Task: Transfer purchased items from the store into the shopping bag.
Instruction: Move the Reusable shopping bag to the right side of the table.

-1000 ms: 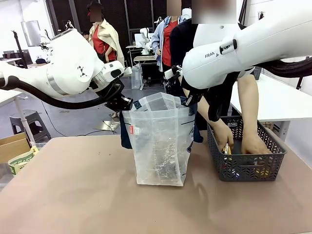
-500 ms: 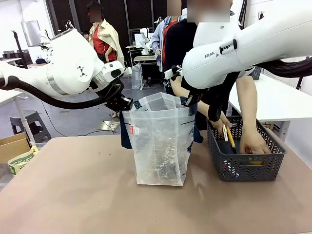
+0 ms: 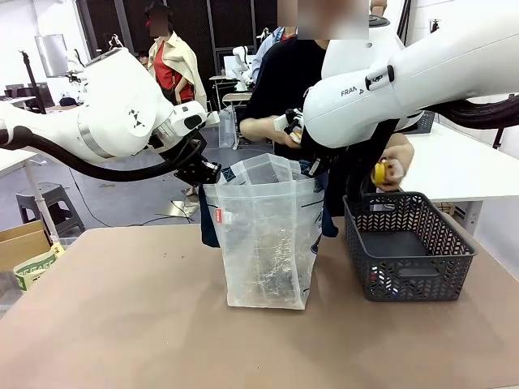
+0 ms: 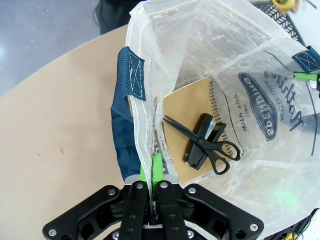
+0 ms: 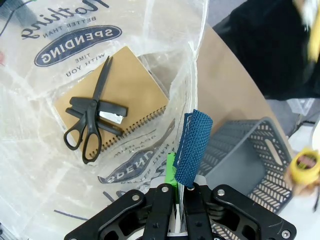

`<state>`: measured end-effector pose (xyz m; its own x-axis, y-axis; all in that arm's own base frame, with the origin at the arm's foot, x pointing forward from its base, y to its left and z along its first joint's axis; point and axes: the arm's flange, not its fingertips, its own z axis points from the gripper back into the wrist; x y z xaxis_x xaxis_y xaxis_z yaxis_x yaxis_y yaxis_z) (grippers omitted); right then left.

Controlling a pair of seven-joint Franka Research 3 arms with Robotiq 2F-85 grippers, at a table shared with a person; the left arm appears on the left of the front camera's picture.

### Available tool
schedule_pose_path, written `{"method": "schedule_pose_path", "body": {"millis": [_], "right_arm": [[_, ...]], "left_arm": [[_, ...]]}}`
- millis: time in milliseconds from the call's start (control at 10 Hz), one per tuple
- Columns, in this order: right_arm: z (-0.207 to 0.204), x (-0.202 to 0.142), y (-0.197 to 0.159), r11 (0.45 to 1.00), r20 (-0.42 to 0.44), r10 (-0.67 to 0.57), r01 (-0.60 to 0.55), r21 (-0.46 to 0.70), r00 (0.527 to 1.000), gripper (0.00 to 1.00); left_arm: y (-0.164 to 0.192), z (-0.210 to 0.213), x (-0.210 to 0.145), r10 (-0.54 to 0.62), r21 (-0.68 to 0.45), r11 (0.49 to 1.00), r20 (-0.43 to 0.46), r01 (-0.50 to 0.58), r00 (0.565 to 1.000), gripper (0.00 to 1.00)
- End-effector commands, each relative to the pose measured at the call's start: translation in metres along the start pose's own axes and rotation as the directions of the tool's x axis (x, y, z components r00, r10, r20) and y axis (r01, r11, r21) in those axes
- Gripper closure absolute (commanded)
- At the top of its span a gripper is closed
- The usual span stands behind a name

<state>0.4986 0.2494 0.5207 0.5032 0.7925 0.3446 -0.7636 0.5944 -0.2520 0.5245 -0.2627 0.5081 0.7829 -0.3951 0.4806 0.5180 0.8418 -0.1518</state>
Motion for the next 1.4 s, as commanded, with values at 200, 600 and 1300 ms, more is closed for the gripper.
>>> {"method": "schedule_pose_path", "body": {"millis": [200, 600, 1300], "right_arm": [[0.0001, -0.0005, -0.0003, 1.0, 0.0, -0.007, 0.007, -0.002, 1.0, 1.0], [0.0001, -0.0005, -0.0003, 1.0, 0.0, -0.007, 0.007, -0.002, 1.0, 1.0], [0.0001, -0.0005, -0.0003, 1.0, 0.0, -0.007, 0.007, -0.002, 1.0, 1.0]], "left_arm": [[0.001, -0.0002, -0.0003, 0.003, 0.0, 1.0, 0.0, -0.003, 1.0, 1.0], [0.001, -0.0002, -0.0003, 0.003, 0.0, 1.0, 0.0, -0.003, 1.0, 1.0], [0.001, -0.0002, -0.0003, 0.003, 0.0, 1.0, 0.0, -0.003, 1.0, 1.0]]}}
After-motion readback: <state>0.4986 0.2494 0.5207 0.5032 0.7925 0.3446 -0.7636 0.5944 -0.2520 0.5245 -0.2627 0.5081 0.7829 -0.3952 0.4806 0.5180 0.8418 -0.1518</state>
